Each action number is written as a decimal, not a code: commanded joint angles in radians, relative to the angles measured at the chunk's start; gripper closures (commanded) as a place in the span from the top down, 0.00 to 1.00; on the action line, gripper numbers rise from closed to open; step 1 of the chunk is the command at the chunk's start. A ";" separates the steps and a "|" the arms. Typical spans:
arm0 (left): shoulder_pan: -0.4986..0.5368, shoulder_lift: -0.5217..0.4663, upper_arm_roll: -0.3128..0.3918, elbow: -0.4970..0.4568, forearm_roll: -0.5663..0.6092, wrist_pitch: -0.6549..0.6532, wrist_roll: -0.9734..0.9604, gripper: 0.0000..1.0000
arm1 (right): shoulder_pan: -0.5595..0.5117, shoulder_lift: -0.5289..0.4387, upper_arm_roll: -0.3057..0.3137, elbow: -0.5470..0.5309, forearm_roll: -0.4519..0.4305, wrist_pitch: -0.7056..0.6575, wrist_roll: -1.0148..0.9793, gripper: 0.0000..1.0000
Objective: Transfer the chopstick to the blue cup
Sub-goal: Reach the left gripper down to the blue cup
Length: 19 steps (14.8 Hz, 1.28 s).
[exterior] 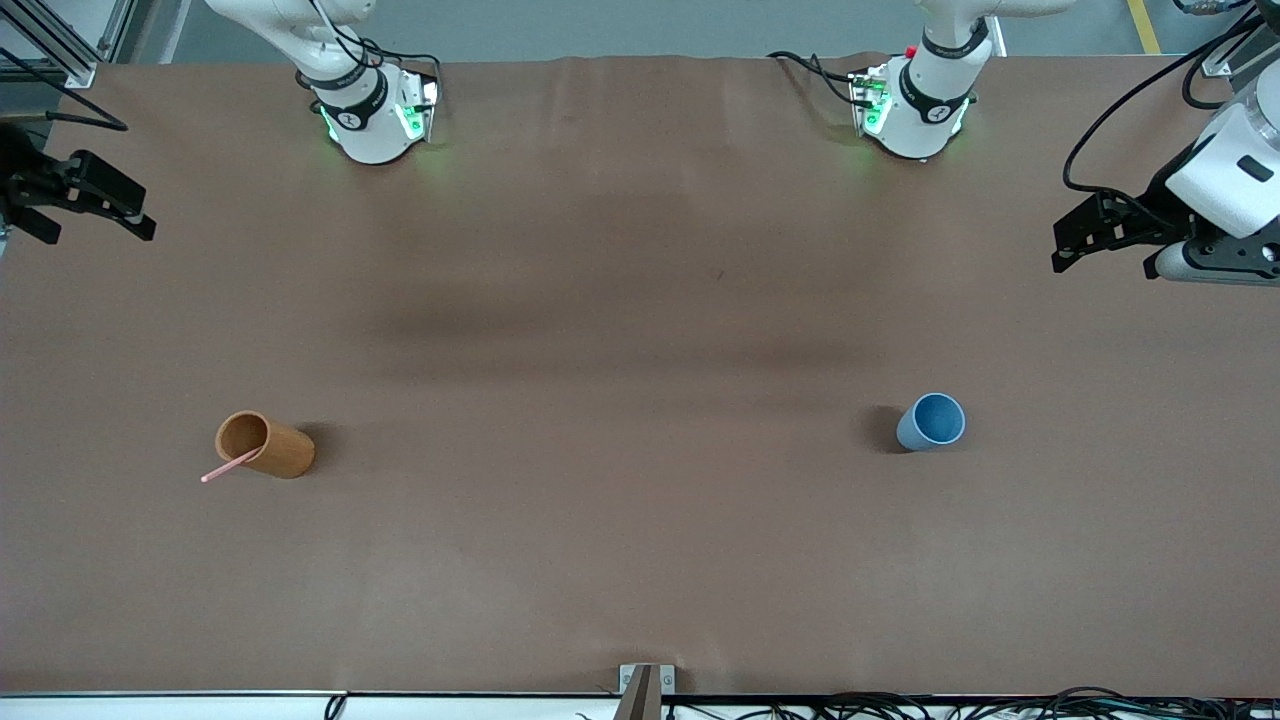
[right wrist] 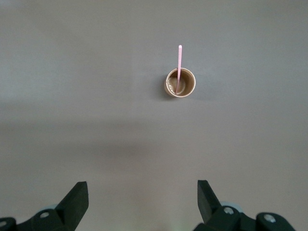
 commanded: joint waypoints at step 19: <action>0.025 0.399 -0.010 -0.205 0.023 0.527 0.010 1.00 | 0.016 0.091 -0.036 -0.021 -0.014 0.148 0.008 0.93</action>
